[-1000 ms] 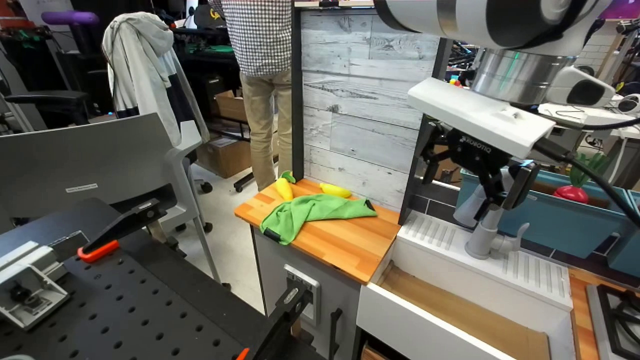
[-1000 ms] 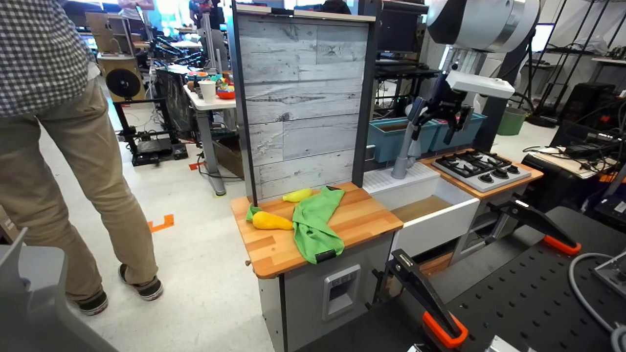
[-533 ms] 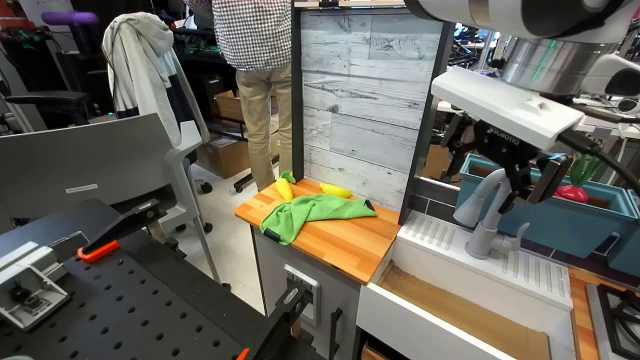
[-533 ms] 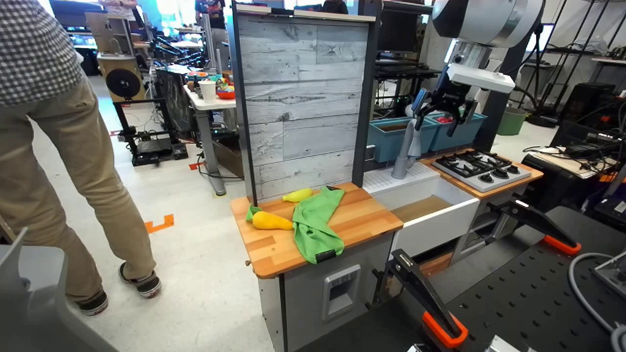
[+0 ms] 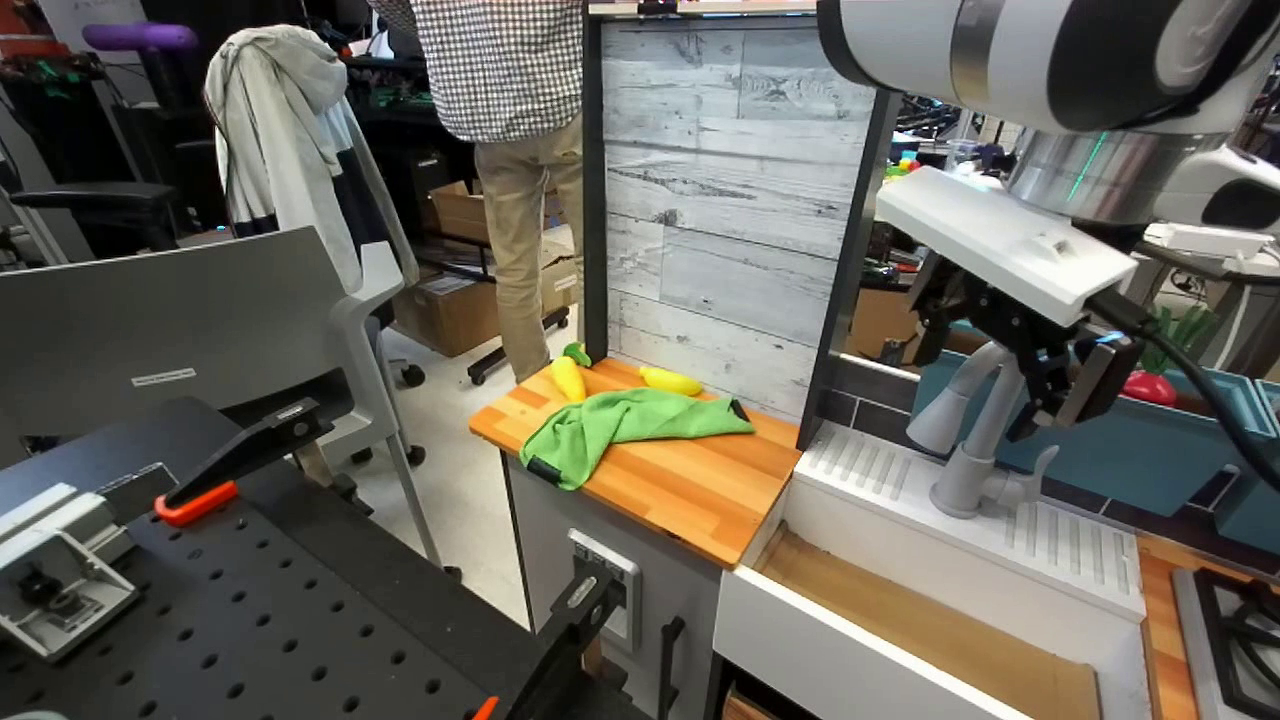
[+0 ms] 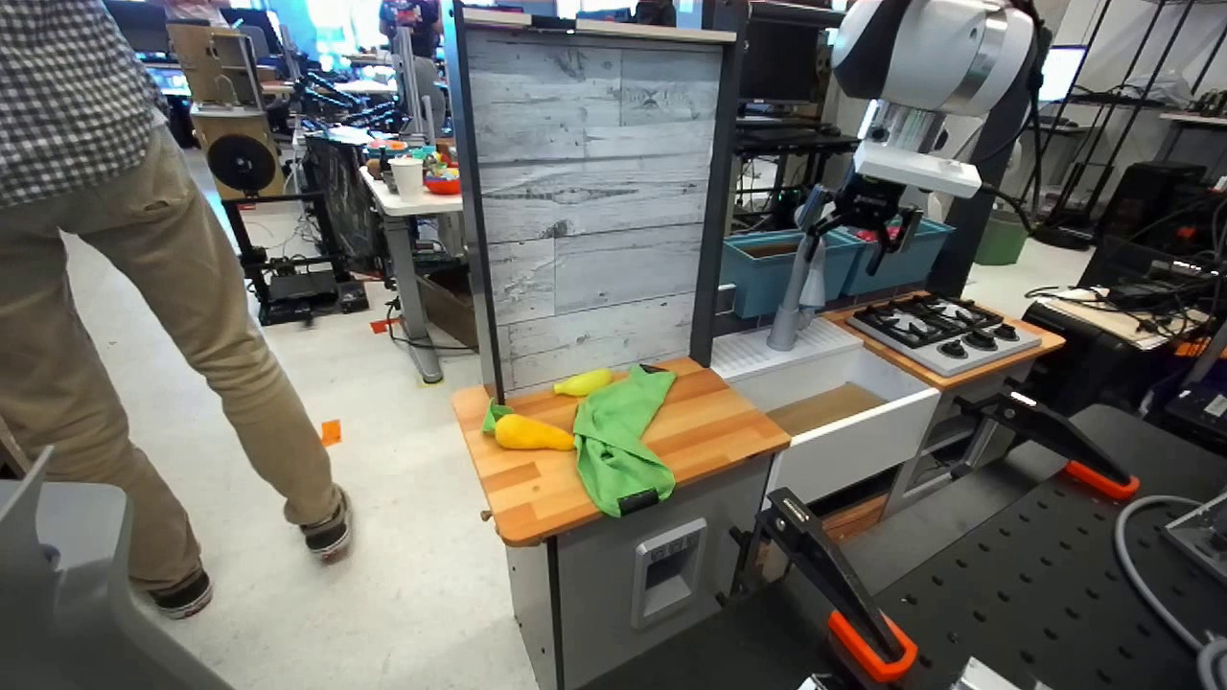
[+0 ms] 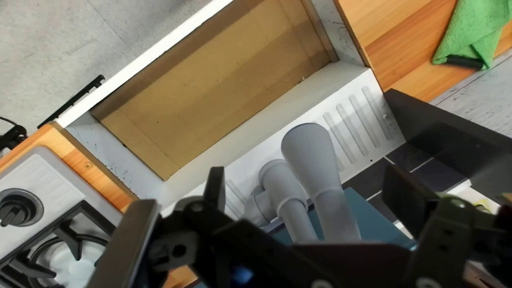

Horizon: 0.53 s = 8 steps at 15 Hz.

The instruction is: Move the towel to the left then move the tap nozzle to the left then to the right

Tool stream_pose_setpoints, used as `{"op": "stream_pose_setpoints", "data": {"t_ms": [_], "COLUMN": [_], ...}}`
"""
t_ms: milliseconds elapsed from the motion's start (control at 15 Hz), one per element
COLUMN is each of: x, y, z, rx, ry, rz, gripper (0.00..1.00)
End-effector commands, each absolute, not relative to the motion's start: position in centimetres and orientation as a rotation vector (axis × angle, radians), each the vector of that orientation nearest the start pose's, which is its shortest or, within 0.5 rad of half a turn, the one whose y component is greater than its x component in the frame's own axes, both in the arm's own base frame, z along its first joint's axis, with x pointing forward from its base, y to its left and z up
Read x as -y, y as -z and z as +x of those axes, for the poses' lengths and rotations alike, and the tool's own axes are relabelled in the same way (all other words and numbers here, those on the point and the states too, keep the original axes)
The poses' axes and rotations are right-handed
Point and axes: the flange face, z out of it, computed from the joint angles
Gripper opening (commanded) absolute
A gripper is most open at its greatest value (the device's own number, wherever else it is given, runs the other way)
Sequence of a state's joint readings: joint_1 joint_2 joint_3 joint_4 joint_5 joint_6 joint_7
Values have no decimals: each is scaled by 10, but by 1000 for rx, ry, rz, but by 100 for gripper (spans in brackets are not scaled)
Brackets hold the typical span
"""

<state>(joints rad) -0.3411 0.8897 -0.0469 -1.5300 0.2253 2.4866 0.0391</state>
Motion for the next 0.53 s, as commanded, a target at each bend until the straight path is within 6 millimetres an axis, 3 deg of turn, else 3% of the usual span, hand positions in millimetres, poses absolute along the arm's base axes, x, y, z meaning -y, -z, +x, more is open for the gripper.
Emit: {"op": "stream_pose_setpoints", "data": {"t_ms": [0,467], "x": [255,244], "y": [-119,-106], "z": [673,683], "rx": [-887,-863], "ry": [108,94], "rz": [-2934,-2954], "gripper": [72,20]}}
